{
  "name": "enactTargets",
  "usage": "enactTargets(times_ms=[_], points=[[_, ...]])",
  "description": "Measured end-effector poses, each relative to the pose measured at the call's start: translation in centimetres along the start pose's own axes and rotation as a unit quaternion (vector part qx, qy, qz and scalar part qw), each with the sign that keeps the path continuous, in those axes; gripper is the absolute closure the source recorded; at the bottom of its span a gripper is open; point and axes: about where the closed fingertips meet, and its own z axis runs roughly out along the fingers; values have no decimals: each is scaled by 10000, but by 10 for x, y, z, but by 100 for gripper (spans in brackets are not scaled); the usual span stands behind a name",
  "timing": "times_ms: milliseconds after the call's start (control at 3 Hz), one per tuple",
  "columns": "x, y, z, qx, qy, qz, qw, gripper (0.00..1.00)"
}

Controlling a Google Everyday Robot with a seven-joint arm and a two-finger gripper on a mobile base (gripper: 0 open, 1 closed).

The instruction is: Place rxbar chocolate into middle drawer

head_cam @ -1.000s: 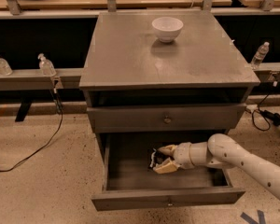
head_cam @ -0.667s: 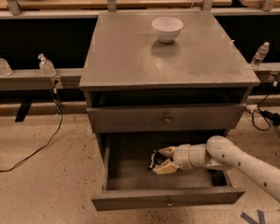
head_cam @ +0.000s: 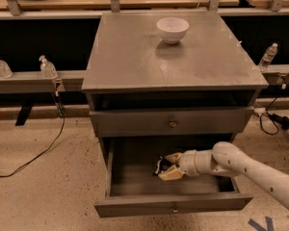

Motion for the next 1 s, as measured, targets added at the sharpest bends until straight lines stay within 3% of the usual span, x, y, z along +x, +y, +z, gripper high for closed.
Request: enactTargets(times_ms=[333, 667, 1000], points=[[2, -13, -9, 249, 3, 136, 9996, 55], [3, -21, -17, 409, -10, 193, 9990, 57], [2, -29, -34, 671, -81, 282, 9973, 32]])
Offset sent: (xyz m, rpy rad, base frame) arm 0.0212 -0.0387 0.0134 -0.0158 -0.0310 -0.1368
